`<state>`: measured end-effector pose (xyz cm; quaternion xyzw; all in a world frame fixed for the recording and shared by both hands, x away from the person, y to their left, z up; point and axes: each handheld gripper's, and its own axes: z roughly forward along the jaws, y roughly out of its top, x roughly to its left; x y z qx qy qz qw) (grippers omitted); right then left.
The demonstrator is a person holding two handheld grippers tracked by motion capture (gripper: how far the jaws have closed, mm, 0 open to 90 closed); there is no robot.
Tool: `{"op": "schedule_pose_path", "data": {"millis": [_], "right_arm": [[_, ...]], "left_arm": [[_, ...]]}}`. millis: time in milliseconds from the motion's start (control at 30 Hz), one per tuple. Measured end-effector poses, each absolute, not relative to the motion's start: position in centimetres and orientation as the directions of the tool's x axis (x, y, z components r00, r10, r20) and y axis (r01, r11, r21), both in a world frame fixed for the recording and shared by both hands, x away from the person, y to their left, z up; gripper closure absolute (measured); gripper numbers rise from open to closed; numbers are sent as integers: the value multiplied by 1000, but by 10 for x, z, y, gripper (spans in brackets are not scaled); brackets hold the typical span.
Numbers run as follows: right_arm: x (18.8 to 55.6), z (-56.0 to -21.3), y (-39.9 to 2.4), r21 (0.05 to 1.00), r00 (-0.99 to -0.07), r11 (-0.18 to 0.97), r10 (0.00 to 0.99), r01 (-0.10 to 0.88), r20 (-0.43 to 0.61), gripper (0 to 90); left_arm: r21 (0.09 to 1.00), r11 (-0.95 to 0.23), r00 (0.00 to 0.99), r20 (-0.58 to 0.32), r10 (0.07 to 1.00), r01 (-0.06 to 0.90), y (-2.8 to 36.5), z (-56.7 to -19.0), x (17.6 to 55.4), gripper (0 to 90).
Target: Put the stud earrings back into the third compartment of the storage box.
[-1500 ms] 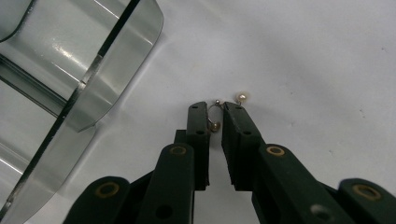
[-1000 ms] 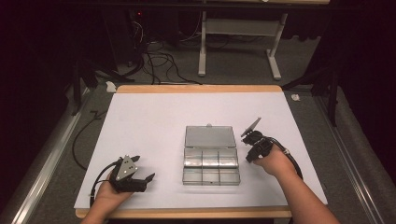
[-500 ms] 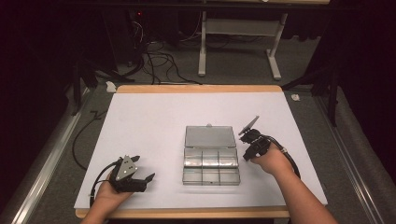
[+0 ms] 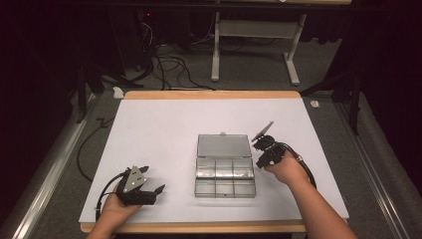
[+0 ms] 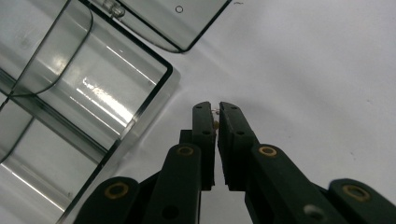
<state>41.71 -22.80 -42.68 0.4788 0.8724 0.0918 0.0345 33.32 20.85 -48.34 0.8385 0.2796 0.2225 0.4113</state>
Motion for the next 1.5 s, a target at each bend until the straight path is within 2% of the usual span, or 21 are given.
{"op": "schedule_pose_path", "data": {"millis": [433,800,1500], "right_arm": [[393,-411,-249,205,-513,498,858,842,22,862],[384,-421,-262,186,-502,488,864,853,34,863],[375,-401,-255,154,-516,502,854,851,64,862]], "left_arm": [[811,-510,744,148,652,286,208,-483,333,142],[810,-510,743,147,653,288,208,-484,333,142],[815,-502,737,145,660,289,209,-483,333,140]]}}
